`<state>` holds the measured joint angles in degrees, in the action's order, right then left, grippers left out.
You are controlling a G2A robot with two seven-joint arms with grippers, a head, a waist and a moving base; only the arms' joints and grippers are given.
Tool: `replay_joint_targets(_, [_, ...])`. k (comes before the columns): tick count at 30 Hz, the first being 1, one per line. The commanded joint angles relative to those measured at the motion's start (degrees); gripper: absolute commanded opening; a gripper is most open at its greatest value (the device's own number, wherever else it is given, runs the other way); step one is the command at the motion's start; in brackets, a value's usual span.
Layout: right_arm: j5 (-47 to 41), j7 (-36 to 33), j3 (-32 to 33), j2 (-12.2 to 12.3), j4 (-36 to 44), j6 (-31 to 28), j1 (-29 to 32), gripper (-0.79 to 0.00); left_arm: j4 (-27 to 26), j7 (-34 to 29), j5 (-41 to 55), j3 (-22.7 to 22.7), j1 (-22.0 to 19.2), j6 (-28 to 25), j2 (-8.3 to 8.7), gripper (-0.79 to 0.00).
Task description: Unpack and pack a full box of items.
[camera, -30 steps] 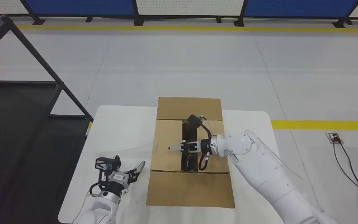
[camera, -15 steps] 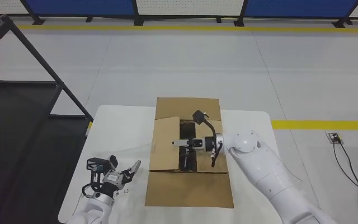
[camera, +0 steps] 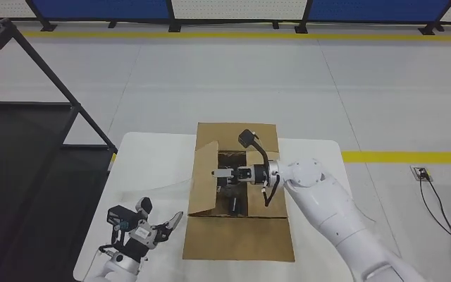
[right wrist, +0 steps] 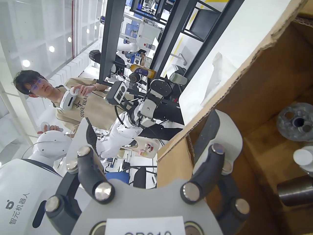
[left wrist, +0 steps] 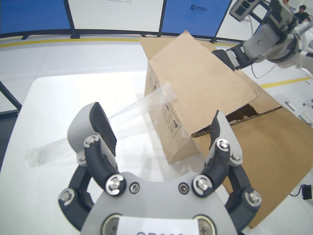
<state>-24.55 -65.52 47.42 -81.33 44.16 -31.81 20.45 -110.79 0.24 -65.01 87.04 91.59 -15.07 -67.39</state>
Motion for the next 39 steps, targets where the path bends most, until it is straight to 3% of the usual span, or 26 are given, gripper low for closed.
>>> replay_joint_targets(1, [-0.2, 0.3, -0.4, -0.4, 0.2, -0.4, -0.3, 0.0, -0.3, -0.1, -1.8, -1.0, -0.2, -0.1, -0.02, 0.0])
replay_joint_targets(10, [-1.5, -0.9, -1.3, -1.7, 0.5, -2.4, -1.8, 0.0, 1.0, -1.3, -3.4, -6.3, -3.7, 1.3, -0.6, 0.0])
replay_joint_targets(20, [-3.9, -3.6, -2.2, -2.4, 2.4, -3.3, -2.0, 0.0, 2.4, 0.3, -2.3, -9.7, -6.9, 11.0, -1.8, 0.0])
replay_joint_targets(27, [-3.4, -3.0, -2.6, -1.3, 5.2, -4.0, -1.0, 0.0, 2.0, 1.7, -0.2, -8.7, -6.9, 14.5, -2.21, 0.0])
replay_joint_targets(39, [-2.6, 0.3, 1.1, 2.3, 7.6, -7.3, 1.9, 0.0, 1.4, 1.9, 2.7, -2.7, -2.2, 18.6, -2.24, 0.0])
